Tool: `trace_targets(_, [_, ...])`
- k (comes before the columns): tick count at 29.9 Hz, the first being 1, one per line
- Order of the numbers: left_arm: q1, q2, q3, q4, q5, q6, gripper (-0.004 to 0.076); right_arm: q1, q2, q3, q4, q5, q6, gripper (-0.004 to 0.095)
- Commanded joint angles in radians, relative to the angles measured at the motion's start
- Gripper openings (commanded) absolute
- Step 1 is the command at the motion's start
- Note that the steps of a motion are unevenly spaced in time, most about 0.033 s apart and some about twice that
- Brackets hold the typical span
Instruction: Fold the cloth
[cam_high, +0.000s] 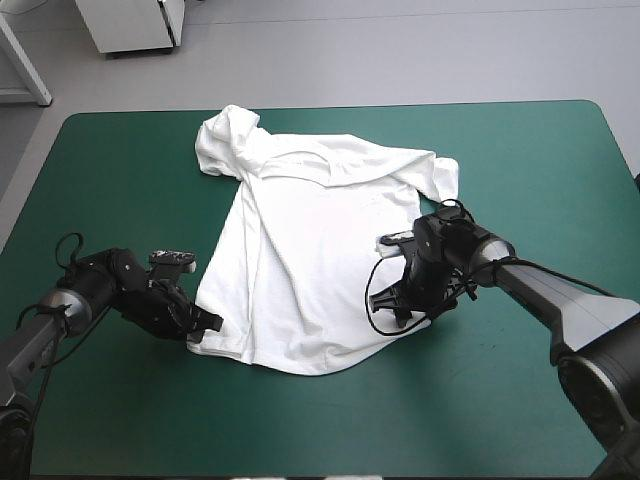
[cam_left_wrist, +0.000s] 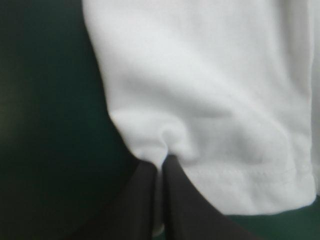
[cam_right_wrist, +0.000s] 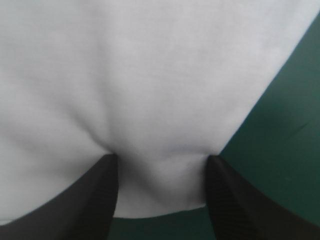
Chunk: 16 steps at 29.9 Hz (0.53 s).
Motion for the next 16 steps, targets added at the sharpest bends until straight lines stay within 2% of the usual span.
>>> trace_targets(1, [-0.015,-0.002,-0.022,-0.043,-0.007,0.001,-0.0009,0.013,0.001,0.086,0.081,-0.064,0.006,0.0356])
trace_targets(5, [-0.015,-0.002,-0.048,-0.076,-0.009,0.006,-0.0009,0.065,0.001,0.155,0.105,-0.099,0.008,0.0014])
trace_targets(6, [-0.015,-0.002,-0.054,-0.081,-0.005,0.012,-0.0009,0.081,0.001,0.162,0.106,-0.099,0.01,-0.0013])
trace_targets(11, [-0.015,-0.002,-0.1,-0.113,0.042,0.027,-0.0009,0.118,-0.007,0.142,0.09,-0.064,0.01,-0.0019])
trace_targets(16, [-0.015,-0.026,-0.221,-0.12,0.148,0.03,-0.0009,0.118,-0.091,0.029,-0.016,0.017,0.039,-0.0019])
